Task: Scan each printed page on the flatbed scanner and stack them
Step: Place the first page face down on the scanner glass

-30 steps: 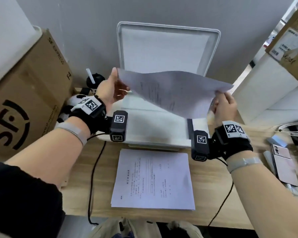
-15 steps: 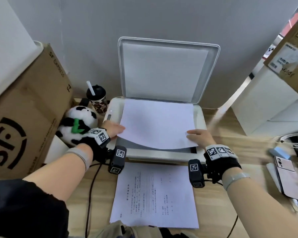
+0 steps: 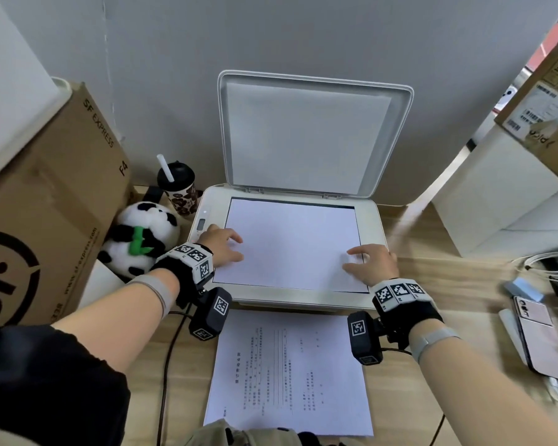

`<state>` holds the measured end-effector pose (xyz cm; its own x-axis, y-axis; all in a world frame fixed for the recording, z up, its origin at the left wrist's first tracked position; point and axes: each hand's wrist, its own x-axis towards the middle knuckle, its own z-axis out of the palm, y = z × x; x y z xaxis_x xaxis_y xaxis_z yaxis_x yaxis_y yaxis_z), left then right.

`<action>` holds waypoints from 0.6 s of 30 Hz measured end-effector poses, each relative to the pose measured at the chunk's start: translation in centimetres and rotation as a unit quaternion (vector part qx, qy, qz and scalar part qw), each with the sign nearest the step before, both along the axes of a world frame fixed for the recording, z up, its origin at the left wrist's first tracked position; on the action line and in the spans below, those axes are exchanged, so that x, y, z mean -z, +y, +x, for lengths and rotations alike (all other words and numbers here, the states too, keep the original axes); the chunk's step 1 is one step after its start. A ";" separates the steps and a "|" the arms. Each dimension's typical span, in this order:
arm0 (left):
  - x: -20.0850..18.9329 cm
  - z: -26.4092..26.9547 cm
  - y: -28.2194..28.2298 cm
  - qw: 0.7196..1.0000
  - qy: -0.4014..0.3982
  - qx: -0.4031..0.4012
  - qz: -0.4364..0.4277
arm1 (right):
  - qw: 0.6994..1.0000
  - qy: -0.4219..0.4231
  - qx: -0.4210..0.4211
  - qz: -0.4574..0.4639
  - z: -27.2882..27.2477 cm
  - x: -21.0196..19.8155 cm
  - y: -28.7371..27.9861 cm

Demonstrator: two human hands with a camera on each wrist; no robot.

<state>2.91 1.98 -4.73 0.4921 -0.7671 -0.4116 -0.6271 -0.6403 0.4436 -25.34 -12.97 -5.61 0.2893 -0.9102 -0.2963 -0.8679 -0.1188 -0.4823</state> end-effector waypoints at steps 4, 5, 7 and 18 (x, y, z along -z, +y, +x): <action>0.7 -1.1 -0.2 0.998 -0.036 0.046 0.016 | 0.998 0.029 -0.047 -0.023 0.1 0.0 0.9; 0.8 -1.2 -0.2 0.998 -0.043 0.046 0.011 | 0.998 0.033 -0.047 -0.028 0.2 0.0 1.0; 1.0 -1.2 -0.1 0.998 -0.046 0.039 -0.003 | 0.998 0.037 -0.043 -0.032 0.3 -0.1 0.9; 1.5 -0.6 -0.3 0.999 -0.022 0.029 -0.037 | 0.999 0.034 -0.034 -0.025 0.5 -0.5 0.6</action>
<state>2.27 1.64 -6.23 0.4630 -0.8218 -0.3321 -0.6815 -0.5696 0.4594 -24.81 -12.36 -5.11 0.3319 -0.9035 -0.2712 -0.8875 -0.2017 -0.4143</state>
